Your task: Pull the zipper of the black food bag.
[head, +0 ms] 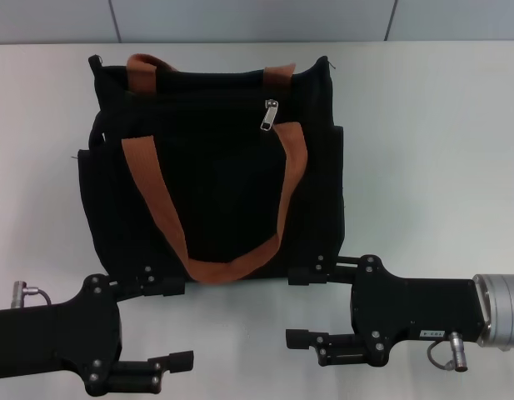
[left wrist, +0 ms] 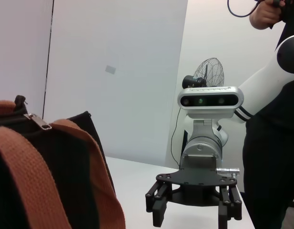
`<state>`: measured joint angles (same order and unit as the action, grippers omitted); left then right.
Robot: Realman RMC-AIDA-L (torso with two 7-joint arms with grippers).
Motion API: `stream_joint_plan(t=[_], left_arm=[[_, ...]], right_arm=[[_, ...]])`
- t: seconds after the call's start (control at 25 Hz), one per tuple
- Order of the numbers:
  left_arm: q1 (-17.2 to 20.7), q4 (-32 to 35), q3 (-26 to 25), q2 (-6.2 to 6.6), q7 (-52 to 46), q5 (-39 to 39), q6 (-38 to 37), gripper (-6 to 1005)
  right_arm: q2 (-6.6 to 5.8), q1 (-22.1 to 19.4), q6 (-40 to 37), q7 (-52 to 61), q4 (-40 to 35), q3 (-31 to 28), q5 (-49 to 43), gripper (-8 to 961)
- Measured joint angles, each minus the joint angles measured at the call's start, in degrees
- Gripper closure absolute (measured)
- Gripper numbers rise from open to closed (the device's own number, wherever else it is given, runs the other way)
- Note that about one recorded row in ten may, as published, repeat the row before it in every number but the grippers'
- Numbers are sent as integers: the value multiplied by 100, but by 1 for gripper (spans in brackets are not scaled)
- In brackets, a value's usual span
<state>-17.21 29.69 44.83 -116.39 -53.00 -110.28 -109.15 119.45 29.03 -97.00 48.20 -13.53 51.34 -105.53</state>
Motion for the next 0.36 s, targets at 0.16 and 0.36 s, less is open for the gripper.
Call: stream_joint_plan(t=[0.16,0.36], left_arm=[[0,0,0,1,-5,-5,-9,170],[-2,1,0,12,-21,-11,-10,170]], right_arm=[[0,-6,-8,-6,0,-1,4,220],[5,1,-1,-12,15,-1,15,220]])
